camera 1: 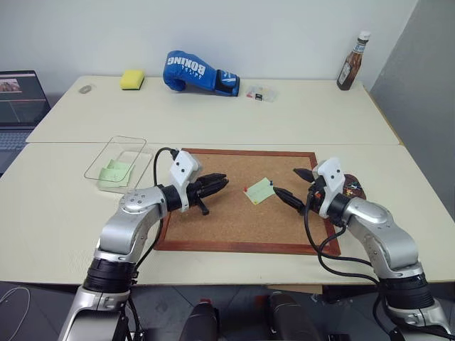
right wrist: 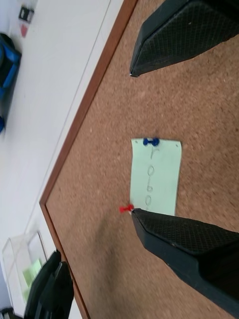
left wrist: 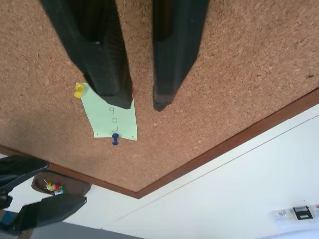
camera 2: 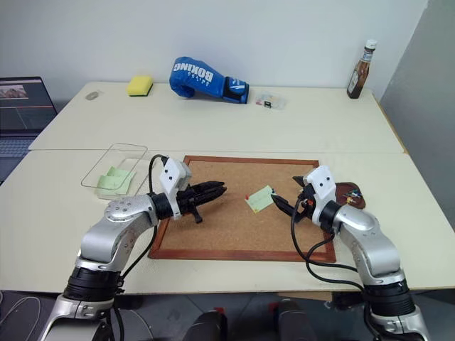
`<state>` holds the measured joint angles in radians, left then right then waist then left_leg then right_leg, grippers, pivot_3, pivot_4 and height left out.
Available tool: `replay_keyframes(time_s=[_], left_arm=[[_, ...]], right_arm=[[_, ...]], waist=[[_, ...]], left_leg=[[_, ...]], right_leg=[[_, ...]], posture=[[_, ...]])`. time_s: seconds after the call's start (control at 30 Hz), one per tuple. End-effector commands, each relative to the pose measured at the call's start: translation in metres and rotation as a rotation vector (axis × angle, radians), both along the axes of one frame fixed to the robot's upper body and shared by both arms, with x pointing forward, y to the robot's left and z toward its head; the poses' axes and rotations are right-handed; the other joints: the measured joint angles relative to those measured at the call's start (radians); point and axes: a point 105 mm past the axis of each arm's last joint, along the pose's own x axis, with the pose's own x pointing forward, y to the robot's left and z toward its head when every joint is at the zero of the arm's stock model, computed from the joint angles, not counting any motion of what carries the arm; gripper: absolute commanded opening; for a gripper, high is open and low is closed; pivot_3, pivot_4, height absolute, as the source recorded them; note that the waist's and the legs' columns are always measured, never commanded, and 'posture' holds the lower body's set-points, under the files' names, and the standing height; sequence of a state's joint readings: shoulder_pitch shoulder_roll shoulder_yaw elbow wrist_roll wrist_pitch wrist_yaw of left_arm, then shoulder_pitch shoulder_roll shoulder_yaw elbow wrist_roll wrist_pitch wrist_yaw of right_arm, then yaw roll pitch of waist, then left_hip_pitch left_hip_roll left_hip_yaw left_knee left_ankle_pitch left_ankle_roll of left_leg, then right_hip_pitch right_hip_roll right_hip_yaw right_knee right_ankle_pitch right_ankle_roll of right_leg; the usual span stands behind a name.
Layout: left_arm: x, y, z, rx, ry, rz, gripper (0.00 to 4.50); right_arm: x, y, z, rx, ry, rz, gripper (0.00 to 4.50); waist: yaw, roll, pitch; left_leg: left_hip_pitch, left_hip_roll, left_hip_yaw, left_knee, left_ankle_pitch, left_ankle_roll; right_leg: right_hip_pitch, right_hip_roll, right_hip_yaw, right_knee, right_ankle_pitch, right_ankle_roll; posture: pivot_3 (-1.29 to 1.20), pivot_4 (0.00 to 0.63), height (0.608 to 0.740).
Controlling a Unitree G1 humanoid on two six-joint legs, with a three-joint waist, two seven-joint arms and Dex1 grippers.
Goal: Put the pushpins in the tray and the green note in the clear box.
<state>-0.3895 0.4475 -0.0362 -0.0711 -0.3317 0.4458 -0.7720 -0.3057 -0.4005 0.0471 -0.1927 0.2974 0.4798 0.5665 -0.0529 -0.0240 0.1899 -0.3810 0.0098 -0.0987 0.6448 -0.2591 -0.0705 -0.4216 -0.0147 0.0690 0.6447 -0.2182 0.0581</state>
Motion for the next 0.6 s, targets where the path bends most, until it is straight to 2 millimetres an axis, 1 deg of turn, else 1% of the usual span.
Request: replay_keyframes(time_s=[0.03,0.17,0.3,0.4,0.47,0.6], left_arm=[[-0.004,-0.006,-0.001,-0.005,-0.024,0.009,0.02],[-0.009,-0.010,-0.018,0.021,0.028,0.008,0.02],[-0.013,-0.011,-0.045,0.092,0.108,0.013,0.02],[-0.014,-0.010,-0.068,0.177,0.160,0.020,0.02],[-0.014,-0.011,-0.073,0.198,0.168,0.016,0.02],[-0.013,-0.014,-0.073,0.201,0.175,0.007,0.02]], right_arm=[[0.007,0.009,0.013,0.021,-0.068,-0.016,4.50],[0.012,0.019,0.010,0.035,-0.065,-0.020,4.50],[0.015,0.027,0.004,0.034,-0.052,-0.014,4.50],[0.017,0.029,-0.009,-0.006,-0.018,-0.010,4.50],[0.018,0.031,-0.014,-0.021,-0.005,-0.002,4.50],[0.025,0.033,-0.016,-0.015,0.006,-0.016,4.50]], waist=[[-0.003,0.000,0.000],[-0.003,0.000,0.000],[-0.003,0.000,0.000],[-0.003,0.000,0.000],[-0.001,0.002,-0.001],[-0.001,0.003,-0.002]], left_leg=[[0.000,0.000,0.000,0.000,0.000,0.000],[0.001,0.000,0.000,0.000,0.000,0.000],[0.001,0.000,0.000,0.000,0.000,0.000],[0.001,0.000,0.000,0.000,0.000,0.000],[0.002,0.000,0.000,0.000,0.000,0.000],[0.003,0.000,0.000,0.000,0.000,0.000]], right_leg=[[0.000,0.000,0.000,0.000,0.000,0.000],[0.000,0.000,0.000,0.001,0.000,0.000],[0.000,0.000,0.000,0.001,0.000,0.000],[0.000,0.000,0.000,0.001,0.000,0.000],[0.001,0.000,0.000,0.001,0.000,0.000],[0.002,0.000,0.000,0.001,0.000,0.000]], posture=[[0.00,0.150,0.740],[0.00,0.150,0.740],[0.00,0.150,0.740],[0.00,0.150,0.740],[0.00,0.150,0.740],[0.00,0.150,0.740]])
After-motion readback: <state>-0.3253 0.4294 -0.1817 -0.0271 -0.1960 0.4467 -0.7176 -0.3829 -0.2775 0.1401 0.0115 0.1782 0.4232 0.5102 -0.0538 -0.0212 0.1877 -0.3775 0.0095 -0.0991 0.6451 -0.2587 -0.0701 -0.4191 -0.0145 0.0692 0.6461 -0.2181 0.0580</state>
